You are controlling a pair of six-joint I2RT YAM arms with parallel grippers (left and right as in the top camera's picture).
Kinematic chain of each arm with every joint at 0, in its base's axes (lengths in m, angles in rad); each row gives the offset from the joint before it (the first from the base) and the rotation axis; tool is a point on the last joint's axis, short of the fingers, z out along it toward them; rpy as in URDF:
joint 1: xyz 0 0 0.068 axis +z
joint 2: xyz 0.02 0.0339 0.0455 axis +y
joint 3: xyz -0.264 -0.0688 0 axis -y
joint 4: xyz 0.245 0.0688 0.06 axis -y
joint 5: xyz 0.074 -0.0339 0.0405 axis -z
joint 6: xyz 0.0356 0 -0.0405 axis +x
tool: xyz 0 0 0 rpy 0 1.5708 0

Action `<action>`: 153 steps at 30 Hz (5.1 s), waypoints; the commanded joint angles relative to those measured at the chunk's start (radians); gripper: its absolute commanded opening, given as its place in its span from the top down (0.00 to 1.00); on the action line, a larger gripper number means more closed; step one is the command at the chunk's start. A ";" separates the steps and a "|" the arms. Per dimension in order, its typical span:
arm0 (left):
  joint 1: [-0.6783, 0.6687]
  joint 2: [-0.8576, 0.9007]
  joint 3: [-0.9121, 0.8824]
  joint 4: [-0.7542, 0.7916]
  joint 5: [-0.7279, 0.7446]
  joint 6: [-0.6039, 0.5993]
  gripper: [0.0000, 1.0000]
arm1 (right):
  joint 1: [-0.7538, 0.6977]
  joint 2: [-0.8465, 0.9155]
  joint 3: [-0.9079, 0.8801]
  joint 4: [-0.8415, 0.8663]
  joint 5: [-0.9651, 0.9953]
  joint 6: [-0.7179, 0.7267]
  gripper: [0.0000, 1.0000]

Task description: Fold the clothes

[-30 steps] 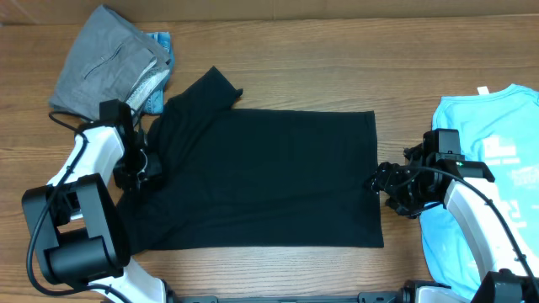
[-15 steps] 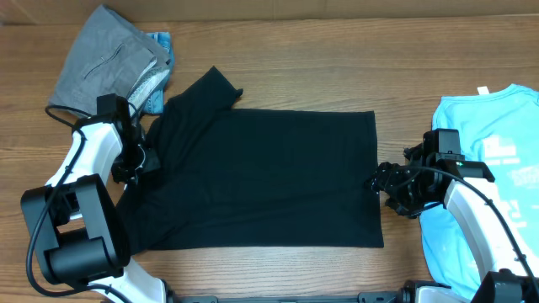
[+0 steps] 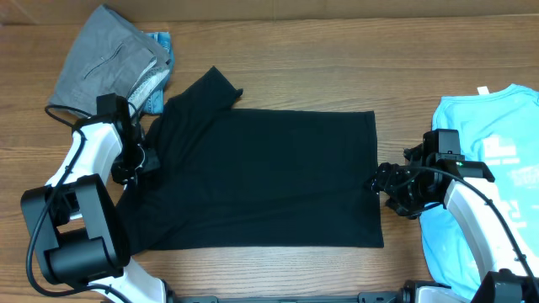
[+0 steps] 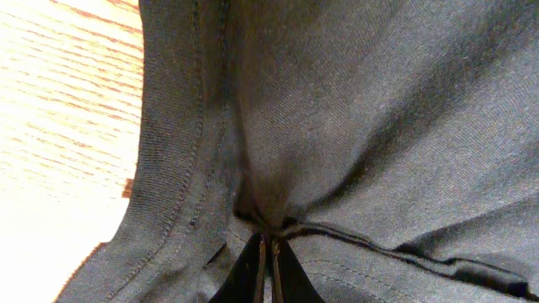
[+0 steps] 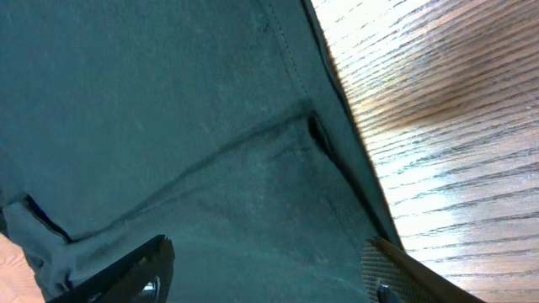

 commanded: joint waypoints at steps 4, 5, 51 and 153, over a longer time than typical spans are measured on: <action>-0.006 0.005 0.004 -0.025 0.037 0.000 0.96 | -0.004 0.001 -0.006 -0.001 0.008 -0.008 0.25; -0.006 -0.005 0.017 -0.045 0.054 0.000 0.96 | -0.004 0.001 -0.006 -0.001 0.008 -0.008 0.25; 0.053 -0.187 0.068 -0.378 -0.009 -0.037 0.36 | -0.004 0.002 -0.006 -0.094 0.166 0.084 0.21; -0.032 -0.198 0.348 -0.230 0.292 0.162 0.37 | 0.000 -0.157 0.237 -0.036 0.229 0.073 0.30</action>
